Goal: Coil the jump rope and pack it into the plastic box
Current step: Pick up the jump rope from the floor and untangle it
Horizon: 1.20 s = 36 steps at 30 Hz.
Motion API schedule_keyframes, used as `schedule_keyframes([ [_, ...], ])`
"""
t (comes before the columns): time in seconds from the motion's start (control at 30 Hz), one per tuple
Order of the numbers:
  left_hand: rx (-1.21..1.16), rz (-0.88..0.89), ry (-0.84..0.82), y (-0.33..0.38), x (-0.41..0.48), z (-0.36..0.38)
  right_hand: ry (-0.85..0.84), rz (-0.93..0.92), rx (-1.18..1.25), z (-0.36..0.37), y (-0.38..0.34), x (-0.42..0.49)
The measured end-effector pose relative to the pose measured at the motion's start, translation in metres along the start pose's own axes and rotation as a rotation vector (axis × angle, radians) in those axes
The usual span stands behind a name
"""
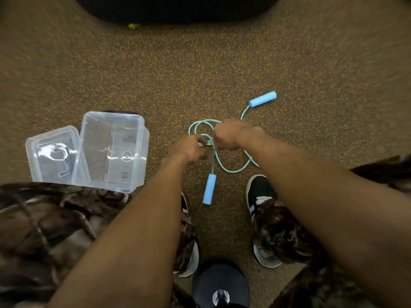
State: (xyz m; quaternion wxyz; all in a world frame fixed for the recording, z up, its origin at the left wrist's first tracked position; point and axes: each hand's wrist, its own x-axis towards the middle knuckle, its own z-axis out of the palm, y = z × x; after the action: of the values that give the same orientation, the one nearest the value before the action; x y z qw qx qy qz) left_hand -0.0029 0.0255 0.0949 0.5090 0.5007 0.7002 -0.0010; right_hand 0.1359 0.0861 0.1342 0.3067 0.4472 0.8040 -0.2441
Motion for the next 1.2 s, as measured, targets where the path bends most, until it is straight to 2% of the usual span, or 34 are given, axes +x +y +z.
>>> schedule_keyframes([
  [0.27, -0.125, 0.22, -0.09, 0.03, -0.051, -0.028, 0.036, -0.032, -0.02, -0.069, -0.003, -0.079],
  [0.43, -0.185, 0.355, -0.069, 0.04, -0.079, -0.039, 0.19, -0.083, -0.003, -0.102, 0.001, -0.135],
  [0.57, -0.256, 0.406, -0.095, 0.049, -0.095, -0.043, 0.294, -0.096, 0.1, -0.122, 0.004, -0.169],
  [0.7, -0.266, 0.434, -0.022, 0.056, -0.101, -0.047, 0.385, -0.143, 0.238, -0.144, 0.005, -0.197],
  [0.83, -0.276, 0.499, 0.033, 0.065, -0.107, -0.047, 0.549, -0.208, 0.375, -0.163, 0.005, -0.22],
  [1.0, -0.127, 0.564, 0.098, 0.07, -0.113, -0.043, 0.729, -0.297, 0.529, -0.178, 0.003, -0.237],
  [1.07, -0.169, 0.567, 0.084, 0.068, -0.117, -0.042, 0.703, -0.291, 0.484, -0.18, 0.004, -0.241],
  [1.2, -0.395, 0.526, 0.051, 0.06, -0.123, -0.044, 0.777, -0.299, 0.633, -0.181, 0.013, -0.243],
])
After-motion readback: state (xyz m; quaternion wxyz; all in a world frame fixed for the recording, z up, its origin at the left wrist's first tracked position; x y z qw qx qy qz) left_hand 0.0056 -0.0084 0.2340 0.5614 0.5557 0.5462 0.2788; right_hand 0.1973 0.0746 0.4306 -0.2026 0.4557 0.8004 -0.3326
